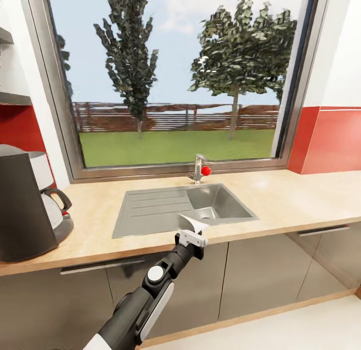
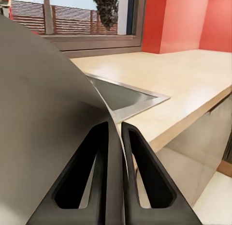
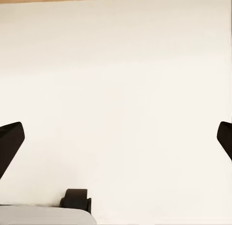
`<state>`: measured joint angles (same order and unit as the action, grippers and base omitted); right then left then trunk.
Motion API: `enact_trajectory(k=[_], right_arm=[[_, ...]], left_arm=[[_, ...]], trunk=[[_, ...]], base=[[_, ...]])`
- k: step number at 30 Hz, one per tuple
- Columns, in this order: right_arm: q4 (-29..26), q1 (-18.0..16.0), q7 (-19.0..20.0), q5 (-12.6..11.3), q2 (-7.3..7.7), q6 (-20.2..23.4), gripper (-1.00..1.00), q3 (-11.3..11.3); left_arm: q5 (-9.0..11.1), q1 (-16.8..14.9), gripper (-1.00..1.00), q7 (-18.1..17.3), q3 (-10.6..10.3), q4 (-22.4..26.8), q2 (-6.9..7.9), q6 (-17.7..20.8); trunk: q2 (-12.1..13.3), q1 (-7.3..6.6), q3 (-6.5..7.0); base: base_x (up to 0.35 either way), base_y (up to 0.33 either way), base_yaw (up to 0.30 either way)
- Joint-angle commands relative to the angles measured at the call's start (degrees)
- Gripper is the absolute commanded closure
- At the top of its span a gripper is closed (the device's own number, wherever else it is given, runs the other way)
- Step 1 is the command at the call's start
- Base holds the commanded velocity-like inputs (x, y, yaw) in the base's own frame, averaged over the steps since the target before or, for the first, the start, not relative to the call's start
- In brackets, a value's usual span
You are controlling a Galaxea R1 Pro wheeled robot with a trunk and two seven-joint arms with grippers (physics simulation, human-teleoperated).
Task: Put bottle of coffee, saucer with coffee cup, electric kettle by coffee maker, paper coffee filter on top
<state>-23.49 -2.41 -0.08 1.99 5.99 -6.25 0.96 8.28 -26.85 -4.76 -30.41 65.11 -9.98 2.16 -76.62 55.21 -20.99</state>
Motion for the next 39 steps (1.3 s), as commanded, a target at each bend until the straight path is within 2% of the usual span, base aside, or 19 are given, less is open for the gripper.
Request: enact_trajectory(k=[1, 14, 31, 39], right_arm=[[0.05, -0.02, -0.01, 0.21, 0.01, -0.16, -1.00, 0.09], [0.11, 0.01, -0.01, 0.21, -0.01, -0.16, -1.00, 0.09], [0.12, 0.01, -0.01, 0.20, 0.07, -0.17, -1.00, 0.09], [0.12, 0.01, -0.09, 0.21, 0.07, -0.24, -1.00, 0.09]], left_arm=[[0.42, -0.04, 1.00, -0.16, 0.01, 0.02, -0.02, 0.21], [0.43, -0.04, 1.00, -0.16, 0.00, 0.02, -0.02, 0.21], [0.43, -0.04, 1.00, -0.16, -0.06, 0.02, -0.02, 0.21], [0.47, -0.04, 1.00, -0.16, -0.08, 0.02, -0.02, 0.21]], trunk=[[-0.04, 0.00, -0.07], [-0.04, 0.00, -0.07], [-0.04, 0.00, -0.07], [-0.04, 0.00, -0.07]], base=[[0.000, -0.274, 0.177], [0.000, -0.065, 0.237], [0.016, -0.011, 0.031], [0.068, -0.052, 0.212]])
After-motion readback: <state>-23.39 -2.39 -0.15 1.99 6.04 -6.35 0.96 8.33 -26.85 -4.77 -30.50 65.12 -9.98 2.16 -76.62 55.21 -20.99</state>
